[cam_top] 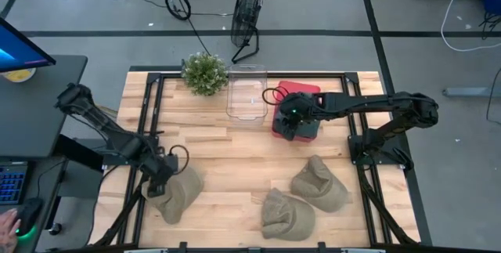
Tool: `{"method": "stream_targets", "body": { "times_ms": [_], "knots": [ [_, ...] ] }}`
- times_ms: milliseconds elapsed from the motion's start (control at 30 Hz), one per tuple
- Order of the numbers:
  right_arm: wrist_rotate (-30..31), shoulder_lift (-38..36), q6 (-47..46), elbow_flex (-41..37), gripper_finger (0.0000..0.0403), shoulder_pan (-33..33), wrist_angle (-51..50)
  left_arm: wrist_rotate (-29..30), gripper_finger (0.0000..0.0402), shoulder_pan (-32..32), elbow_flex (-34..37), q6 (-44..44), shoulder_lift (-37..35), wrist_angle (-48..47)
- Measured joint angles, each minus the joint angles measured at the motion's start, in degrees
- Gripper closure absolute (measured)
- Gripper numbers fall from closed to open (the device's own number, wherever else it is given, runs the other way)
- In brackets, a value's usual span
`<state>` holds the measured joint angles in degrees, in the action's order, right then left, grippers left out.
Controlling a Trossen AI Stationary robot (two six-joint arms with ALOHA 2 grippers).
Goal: Pick & Place hat
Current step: Put the top left brown cap into the transparent bin
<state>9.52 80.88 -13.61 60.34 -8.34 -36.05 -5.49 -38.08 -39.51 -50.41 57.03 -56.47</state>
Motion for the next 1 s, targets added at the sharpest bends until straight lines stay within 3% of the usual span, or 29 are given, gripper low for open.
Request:
{"method": "stream_targets", "body": {
  "times_ms": [167, 367, 500, 733, 867, 1000],
  "knots": [
    [0.1, 0.0, -0.1, 0.0, 0.0249, 0.4, 0.6, 1.0, 0.0271, -4.4, 0.0, -0.4, 4.0, 0.1],
    [0.1, 0.0, -0.9, 0.0, 0.0250, 0.4, 1.0, 10.5, 0.0271, -7.2, 0.0, 0.9, 10.0, 0.8],
    [0.1, 0.0, -0.9, 0.0, 0.0250, 0.4, 1.0, 10.7, 0.0276, -7.2, 0.0, 1.5, 12.7, 5.9],
    [0.1, 0.0, -0.9, 0.0, 0.0250, 0.3, 2.5, 10.6, 0.0388, -7.1, 0.0, -1.5, 14.2, 17.7],
    [0.1, 0.0, -0.8, 0.0, 0.0250, 0.3, 4.3, 18.9, 0.0395, -7.0, 0.0, -6.6, 14.2, 23.6],
    [0.1, 0.0, 0.2, 0.0, 0.0250, 0.3, 5.6, 32.9, 0.0395, -6.1, -3.2, -9.8, 14.2, 23.1]
  ]
}}
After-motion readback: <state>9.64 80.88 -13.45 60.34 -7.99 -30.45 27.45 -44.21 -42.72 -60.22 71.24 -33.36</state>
